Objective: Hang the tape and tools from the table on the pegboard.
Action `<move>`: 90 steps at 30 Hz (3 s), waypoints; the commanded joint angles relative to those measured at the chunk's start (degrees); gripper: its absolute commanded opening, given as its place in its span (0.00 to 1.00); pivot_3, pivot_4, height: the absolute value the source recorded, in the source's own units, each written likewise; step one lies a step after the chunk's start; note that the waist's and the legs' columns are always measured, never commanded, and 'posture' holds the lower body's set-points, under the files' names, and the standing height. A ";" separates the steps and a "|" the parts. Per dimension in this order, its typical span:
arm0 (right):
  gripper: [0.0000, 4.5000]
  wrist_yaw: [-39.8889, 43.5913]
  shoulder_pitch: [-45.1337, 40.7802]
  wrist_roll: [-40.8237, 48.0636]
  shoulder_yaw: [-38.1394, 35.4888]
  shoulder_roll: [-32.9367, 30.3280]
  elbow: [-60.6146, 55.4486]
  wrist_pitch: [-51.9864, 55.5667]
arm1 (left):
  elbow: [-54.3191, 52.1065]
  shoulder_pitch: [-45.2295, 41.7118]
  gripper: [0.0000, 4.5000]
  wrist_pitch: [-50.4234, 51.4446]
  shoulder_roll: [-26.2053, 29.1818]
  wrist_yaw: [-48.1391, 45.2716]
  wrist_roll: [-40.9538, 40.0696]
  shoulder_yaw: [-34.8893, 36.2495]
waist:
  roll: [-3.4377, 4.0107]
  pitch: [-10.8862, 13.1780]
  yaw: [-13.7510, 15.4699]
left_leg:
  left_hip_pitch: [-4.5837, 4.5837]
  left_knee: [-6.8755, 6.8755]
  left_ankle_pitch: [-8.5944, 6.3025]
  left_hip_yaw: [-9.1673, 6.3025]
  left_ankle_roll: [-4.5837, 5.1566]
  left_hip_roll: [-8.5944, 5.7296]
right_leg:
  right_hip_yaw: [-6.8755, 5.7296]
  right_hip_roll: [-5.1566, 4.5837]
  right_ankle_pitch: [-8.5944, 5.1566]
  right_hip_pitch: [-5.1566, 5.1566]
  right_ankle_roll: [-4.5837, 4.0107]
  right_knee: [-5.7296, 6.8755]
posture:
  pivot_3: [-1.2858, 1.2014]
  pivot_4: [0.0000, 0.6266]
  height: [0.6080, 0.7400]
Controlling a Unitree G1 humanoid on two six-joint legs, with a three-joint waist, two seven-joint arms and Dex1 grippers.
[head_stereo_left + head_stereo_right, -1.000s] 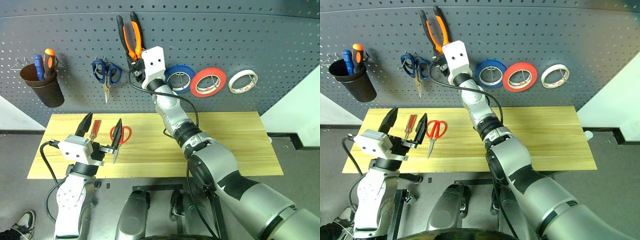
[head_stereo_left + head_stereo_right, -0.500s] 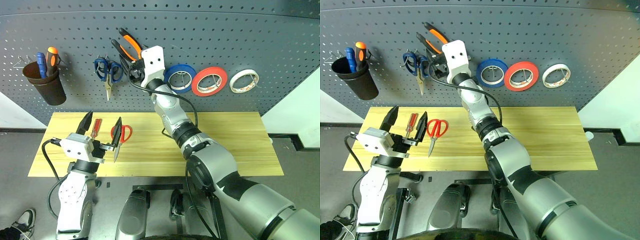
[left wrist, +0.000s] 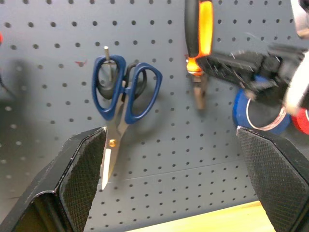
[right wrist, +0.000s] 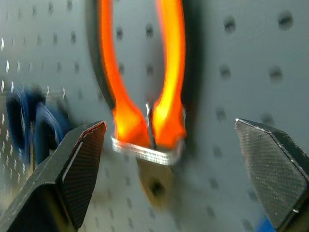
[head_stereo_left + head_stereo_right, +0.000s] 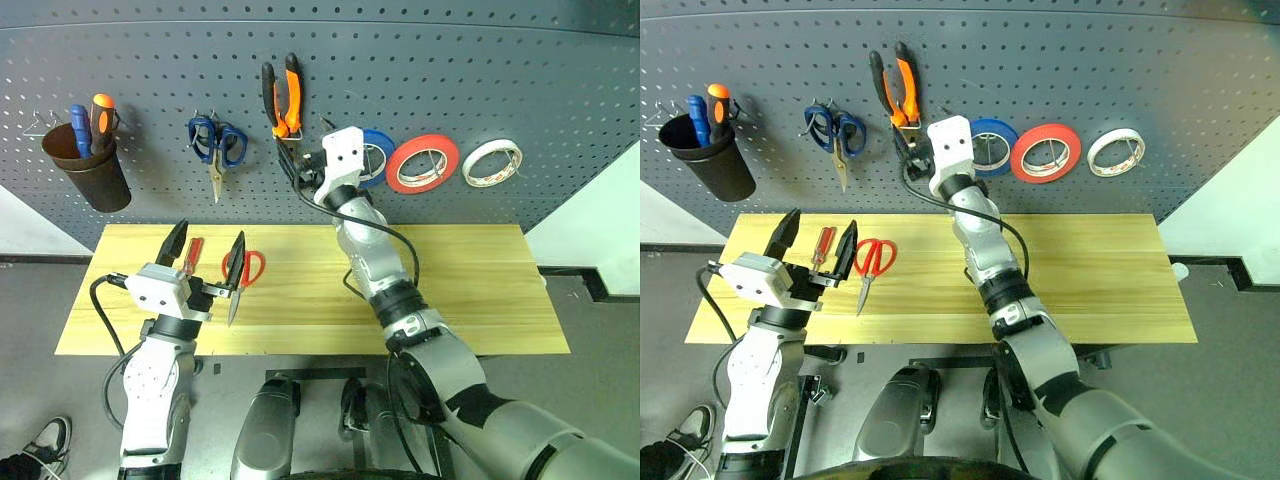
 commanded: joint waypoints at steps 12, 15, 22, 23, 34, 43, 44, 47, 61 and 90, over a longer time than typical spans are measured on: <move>0.99 2.66 13.24 -0.47 4.49 -1.38 -18.74 7.24 | 1.83 -3.31 1.00 -2.50 0.40 -1.95 -0.07 -0.07 | -0.06 -0.07 0.12 | 0.03 -0.01 0.00 0.02 0.00 -0.03 | 0.01 -0.01 0.00 0.05 0.00 -0.01 | 0.68 0.26 0.53; 0.99 7.35 22.63 2.80 6.71 -3.54 -32.52 11.41 | 1.85 -3.19 1.00 -2.61 0.45 -2.21 -0.17 0.15 | -0.06 -0.09 0.36 | 0.04 -0.01 0.00 -0.01 0.00 -0.03 | 0.00 -0.01 0.00 0.07 0.00 -0.01 | 0.68 0.27 0.53; 0.99 11.65 40.89 6.42 8.90 -11.79 -58.53 22.61 | 1.95 -1.79 1.00 -2.12 0.75 -2.81 -1.26 0.57 | -0.10 -0.18 0.23 | 0.13 0.01 0.00 -0.01 -0.01 -0.03 | 0.00 -0.04 0.00 0.18 0.03 -0.03 | 0.67 0.25 0.53; 0.99 11.55 42.50 6.46 8.56 -12.68 -60.07 23.70 | 2.15 -1.73 1.00 -1.56 0.87 -2.93 -1.46 0.57 | -0.11 -0.21 0.17 | 0.18 0.01 0.00 -0.02 -0.01 -0.02 | -0.01 -0.04 0.00 0.24 0.03 -0.03 | 0.67 0.25 0.53; 0.99 18.14 53.73 13.08 3.24 -25.41 -63.92 40.21 | -1.49 -2.45 1.00 39.77 10.41 -1.12 -2.38 -3.97 | 0.01 -0.64 0.09 | 0.94 -0.28 -0.01 -0.13 -0.02 0.05 | -0.16 0.02 -0.04 1.03 0.02 -0.56 | 0.67 0.21 0.53; 0.99 19.34 49.76 13.44 1.23 -27.71 -60.68 40.61 | 4.78 -15.09 1.00 60.22 5.94 9.01 0.04 -3.44 | -0.21 -2.15 0.33 | 1.01 -0.54 -0.01 -0.15 -0.02 -0.05 | -0.22 0.02 0.05 1.15 0.11 -0.69 | 0.66 0.16 0.53; 0.99 19.23 49.57 13.13 1.21 -27.83 -60.33 40.50 | 5.20 -16.25 1.00 62.16 5.30 10.98 0.66 -2.61 | -0.21 -2.41 0.42 | 1.02 -0.57 -0.01 -0.15 -0.02 -0.06 | -0.22 0.02 0.04 1.15 0.10 -0.70 | 0.66 0.16 0.53; 0.99 19.38 50.07 12.59 0.75 -28.50 -59.94 39.97 | 5.32 -18.55 1.00 69.20 1.81 17.36 0.94 2.10 | -0.28 -2.89 0.52 | 1.07 -0.65 0.00 -0.15 -0.02 -0.09 | -0.20 0.00 0.05 1.18 0.10 -0.74 | 0.66 0.17 0.53; 0.99 22.58 54.25 14.22 2.12 -31.95 -65.02 44.16 | 17.70 -25.02 1.00 82.09 0.53 19.36 2.07 4.67 | -0.45 -3.37 0.38 | 1.16 -0.64 0.01 -0.14 -0.02 -0.14 | -0.13 -0.06 0.06 1.27 0.07 -0.71 | 0.65 0.22 0.53; 0.99 26.34 54.99 16.47 4.66 -31.06 -68.45 35.52 | 37.38 -33.21 1.00 73.88 0.14 14.91 4.66 0.92 | -0.45 -3.37 0.04 | 2.08 -0.89 0.00 -0.13 -0.02 -0.15 | -0.13 -0.09 0.04 2.15 0.06 -0.92 | 0.64 0.22 0.53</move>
